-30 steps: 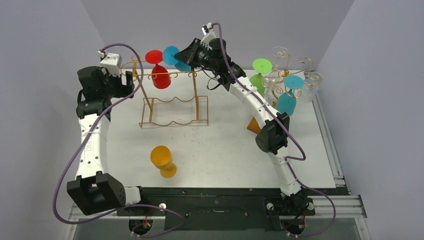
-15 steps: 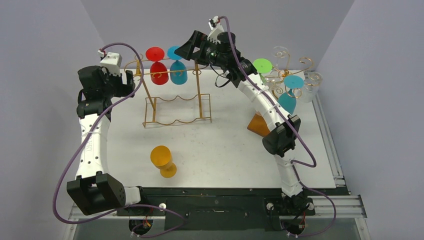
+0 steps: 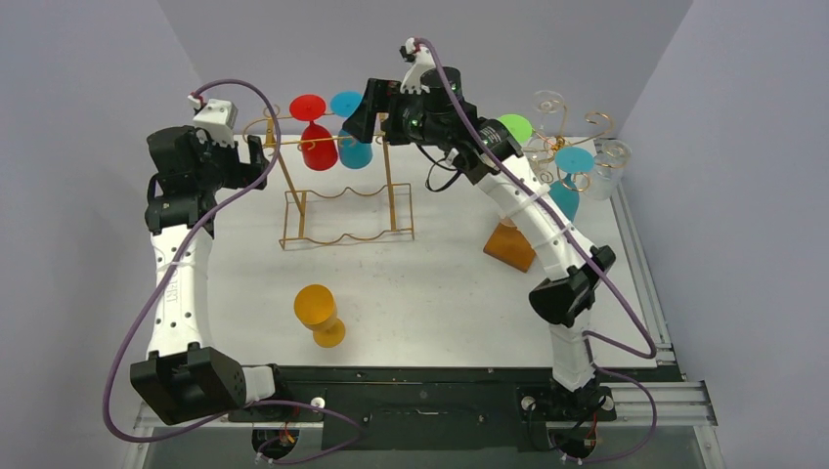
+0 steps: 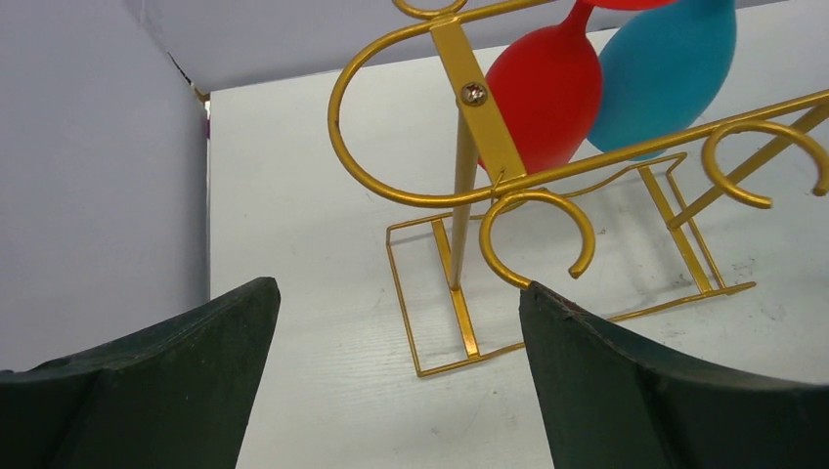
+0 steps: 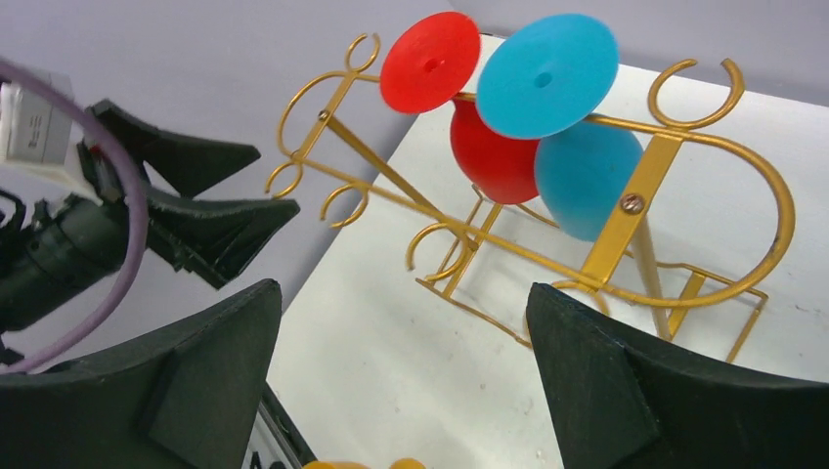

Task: Place the wine glass upside down on the wine glass rack
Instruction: Turn the wine glass upside down at the wine rack, then pick up the wine glass at the center of the board.

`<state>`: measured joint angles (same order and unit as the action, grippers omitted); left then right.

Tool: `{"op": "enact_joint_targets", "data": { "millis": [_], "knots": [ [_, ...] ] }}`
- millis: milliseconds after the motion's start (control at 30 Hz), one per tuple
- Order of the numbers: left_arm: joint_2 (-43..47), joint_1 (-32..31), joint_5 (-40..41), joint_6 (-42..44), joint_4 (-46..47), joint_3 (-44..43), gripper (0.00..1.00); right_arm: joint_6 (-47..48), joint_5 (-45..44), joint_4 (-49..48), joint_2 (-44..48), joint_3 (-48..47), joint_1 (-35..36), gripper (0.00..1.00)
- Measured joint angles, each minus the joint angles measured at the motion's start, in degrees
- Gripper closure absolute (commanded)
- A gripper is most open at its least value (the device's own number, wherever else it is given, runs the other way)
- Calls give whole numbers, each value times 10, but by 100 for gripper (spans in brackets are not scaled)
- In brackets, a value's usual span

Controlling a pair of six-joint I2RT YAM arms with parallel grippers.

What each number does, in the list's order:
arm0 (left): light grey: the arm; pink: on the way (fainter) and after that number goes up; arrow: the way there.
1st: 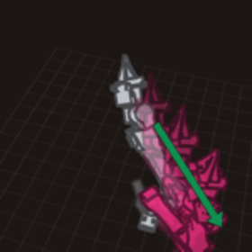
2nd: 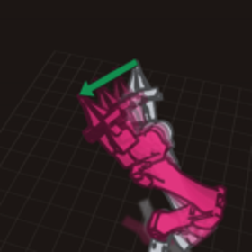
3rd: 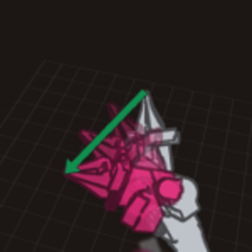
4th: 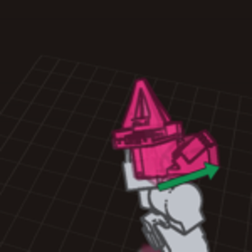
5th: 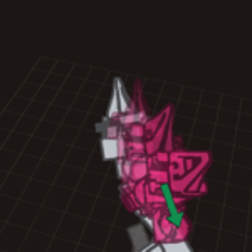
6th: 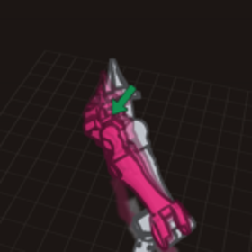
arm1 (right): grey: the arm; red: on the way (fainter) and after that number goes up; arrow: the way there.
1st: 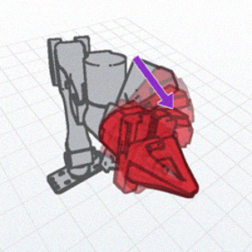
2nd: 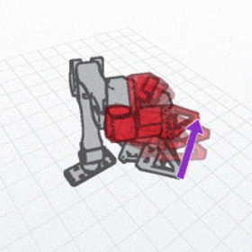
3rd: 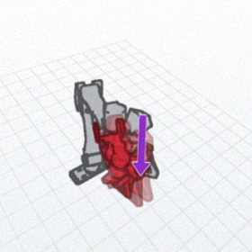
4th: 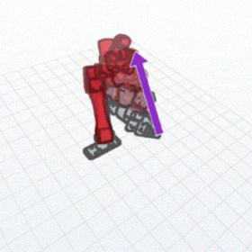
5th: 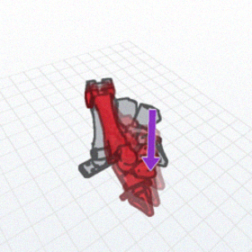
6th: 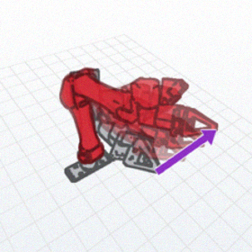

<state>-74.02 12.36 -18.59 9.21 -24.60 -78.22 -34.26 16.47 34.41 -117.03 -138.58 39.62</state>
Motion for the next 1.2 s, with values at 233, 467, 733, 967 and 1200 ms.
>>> {"op": "enact_joint_targets", "data": {
  "millis": [233,467,733,967,1200],
  "knots": [
    [2,2,-33,-3,-73,-71,4,83,-110,78,119,50,105,9],
    [9,8,-63,-5,-169,-170,4,132,-263,141,210,160,223,9],
    [55,21,-92,-10,-235,-197,4,83,-220,42,381,553,203,18],
    [119,24,-97,-12,-241,-138,4,85,-321,35,315,532,310,25],
    [139,28,-93,-10,-251,-73,2,94,-301,21,161,430,319,29]
  ]
}}
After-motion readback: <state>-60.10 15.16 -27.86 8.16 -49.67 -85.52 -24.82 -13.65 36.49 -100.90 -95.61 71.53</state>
